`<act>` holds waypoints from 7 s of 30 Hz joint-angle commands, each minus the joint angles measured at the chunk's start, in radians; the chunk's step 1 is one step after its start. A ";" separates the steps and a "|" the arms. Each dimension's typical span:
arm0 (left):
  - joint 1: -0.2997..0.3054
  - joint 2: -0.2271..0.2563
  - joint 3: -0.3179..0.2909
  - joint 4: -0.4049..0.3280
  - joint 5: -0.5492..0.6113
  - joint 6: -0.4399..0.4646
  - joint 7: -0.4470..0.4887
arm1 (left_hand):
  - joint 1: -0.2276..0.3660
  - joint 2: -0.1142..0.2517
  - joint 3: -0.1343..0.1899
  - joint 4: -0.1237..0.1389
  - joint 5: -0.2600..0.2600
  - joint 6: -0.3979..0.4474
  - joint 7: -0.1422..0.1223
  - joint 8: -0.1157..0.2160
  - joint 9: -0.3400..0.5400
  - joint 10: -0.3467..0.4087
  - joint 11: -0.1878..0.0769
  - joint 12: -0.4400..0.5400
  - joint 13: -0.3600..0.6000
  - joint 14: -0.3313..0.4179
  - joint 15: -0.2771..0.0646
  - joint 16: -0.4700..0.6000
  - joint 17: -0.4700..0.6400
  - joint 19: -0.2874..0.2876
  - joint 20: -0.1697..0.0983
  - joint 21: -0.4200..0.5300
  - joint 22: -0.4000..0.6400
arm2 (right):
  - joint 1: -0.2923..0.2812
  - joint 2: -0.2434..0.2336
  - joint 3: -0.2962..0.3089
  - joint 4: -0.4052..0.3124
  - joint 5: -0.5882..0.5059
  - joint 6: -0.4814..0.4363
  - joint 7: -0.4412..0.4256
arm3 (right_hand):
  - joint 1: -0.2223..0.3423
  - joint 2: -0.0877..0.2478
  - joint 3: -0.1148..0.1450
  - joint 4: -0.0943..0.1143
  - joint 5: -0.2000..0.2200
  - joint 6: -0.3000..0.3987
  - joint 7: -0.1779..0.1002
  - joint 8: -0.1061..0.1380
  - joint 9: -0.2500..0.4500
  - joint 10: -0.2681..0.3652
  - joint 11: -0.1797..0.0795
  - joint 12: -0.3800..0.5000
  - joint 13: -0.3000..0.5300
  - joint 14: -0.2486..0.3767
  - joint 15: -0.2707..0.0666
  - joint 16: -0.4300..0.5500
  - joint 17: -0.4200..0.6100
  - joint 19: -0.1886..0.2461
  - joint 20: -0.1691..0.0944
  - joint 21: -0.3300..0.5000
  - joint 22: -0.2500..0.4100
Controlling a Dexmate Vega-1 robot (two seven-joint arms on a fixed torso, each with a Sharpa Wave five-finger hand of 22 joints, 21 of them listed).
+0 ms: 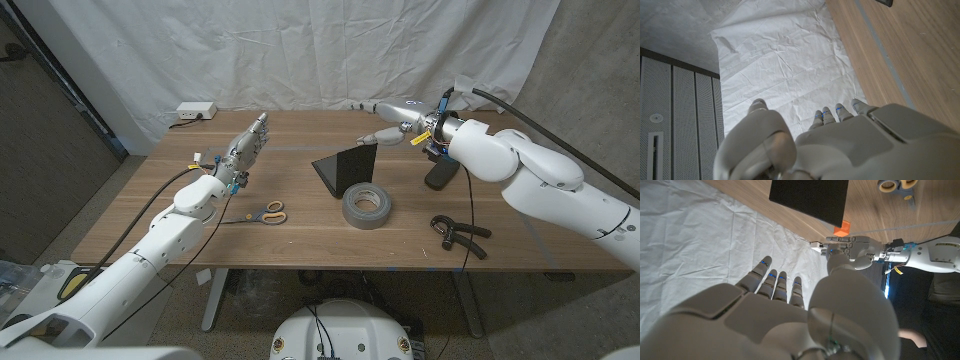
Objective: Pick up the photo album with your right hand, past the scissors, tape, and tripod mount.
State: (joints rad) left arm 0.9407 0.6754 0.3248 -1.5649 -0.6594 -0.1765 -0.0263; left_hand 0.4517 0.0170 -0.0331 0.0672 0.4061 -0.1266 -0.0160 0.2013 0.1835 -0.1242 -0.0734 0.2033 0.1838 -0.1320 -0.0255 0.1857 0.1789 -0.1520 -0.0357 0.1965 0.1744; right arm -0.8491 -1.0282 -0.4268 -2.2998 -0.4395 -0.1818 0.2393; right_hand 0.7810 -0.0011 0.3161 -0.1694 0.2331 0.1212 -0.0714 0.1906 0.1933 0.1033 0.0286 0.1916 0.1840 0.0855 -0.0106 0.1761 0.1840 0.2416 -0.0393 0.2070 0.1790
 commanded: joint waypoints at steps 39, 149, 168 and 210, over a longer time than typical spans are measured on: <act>-0.045 -0.036 0.035 0.074 -0.006 0.011 -0.033 | 0.016 0.001 -0.011 0.002 -0.006 0.001 0.004 -0.003 0.005 0.001 -0.002 -0.002 0.003 -0.001 -0.001 0.001 0.004 -0.002 -0.074 0.001 0.004 | 0.072 0.044 -0.114 0.016 -0.249 -0.058 0.201 | 0.038 -0.003 0.011 0.012 0.009 0.015 -0.016 0.014 0.004 0.030 -0.010 0.024 0.003 -0.001 -0.004 0.013 0.005 0.004 -0.046 -0.002 0.005; -0.060 -0.051 0.030 0.172 -0.032 -0.034 -0.103 | 0.026 0.011 -0.033 0.004 -0.013 0.010 0.007 -0.002 0.006 -0.005 0.003 -0.003 0.003 -0.005 -0.001 0.001 0.004 -0.008 -0.072 0.001 0.005 | 0.161 0.207 -0.239 0.122 -0.470 -0.056 0.376 | 0.112 0.038 0.047 0.019 0.002 0.237 -0.071 0.092 0.037 0.190 -0.052 0.089 0.016 0.158 -0.050 0.045 0.022 0.098 -0.053 0.022 0.009; -0.068 -0.058 0.039 0.186 -0.031 -0.033 -0.115 | 0.028 0.013 -0.037 0.005 -0.014 0.012 0.007 -0.002 0.006 -0.003 0.002 -0.002 0.003 -0.003 0.002 0.002 0.004 -0.008 -0.072 0.001 0.005 | 0.128 0.195 -0.225 0.107 -0.481 -0.071 0.335 | 0.137 0.057 0.059 0.020 -0.004 0.301 -0.090 0.121 0.060 0.303 -0.090 0.130 0.023 0.271 -0.101 0.070 0.031 0.172 -0.068 0.045 0.014; -0.056 -0.062 0.039 0.174 -0.031 -0.032 -0.098 | 0.031 0.017 -0.045 0.006 -0.016 0.013 0.008 -0.002 0.006 -0.004 0.002 -0.003 0.003 -0.004 0.000 0.002 0.004 -0.010 -0.073 0.001 0.005 | 0.104 0.178 -0.198 0.123 -0.458 -0.005 0.258 | 0.323 0.106 0.035 0.007 -0.033 0.507 -0.116 0.230 0.111 0.564 -0.204 0.230 0.044 0.590 -0.226 0.229 0.145 0.371 -0.163 0.154 0.046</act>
State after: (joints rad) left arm 0.8806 0.6122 0.3660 -1.3888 -0.6895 -0.2084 -0.1256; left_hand 0.4704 0.0358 -0.0723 0.0727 0.3913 -0.1160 -0.0054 0.2013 0.1835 -0.1242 -0.0735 0.1996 0.1837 -0.1319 -0.0256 0.1857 0.1789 -0.1520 -0.0357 0.1965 0.1744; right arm -0.7364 -0.8447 -0.6383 -2.1828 -0.9268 -0.2142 0.5370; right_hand 1.0797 0.1026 0.3597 -0.1635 0.2038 0.6101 -0.1874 0.4074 0.2984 0.6422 -0.1697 0.4106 0.2230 0.6419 -0.0589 0.3862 0.3129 0.5895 -0.0536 0.3432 0.2166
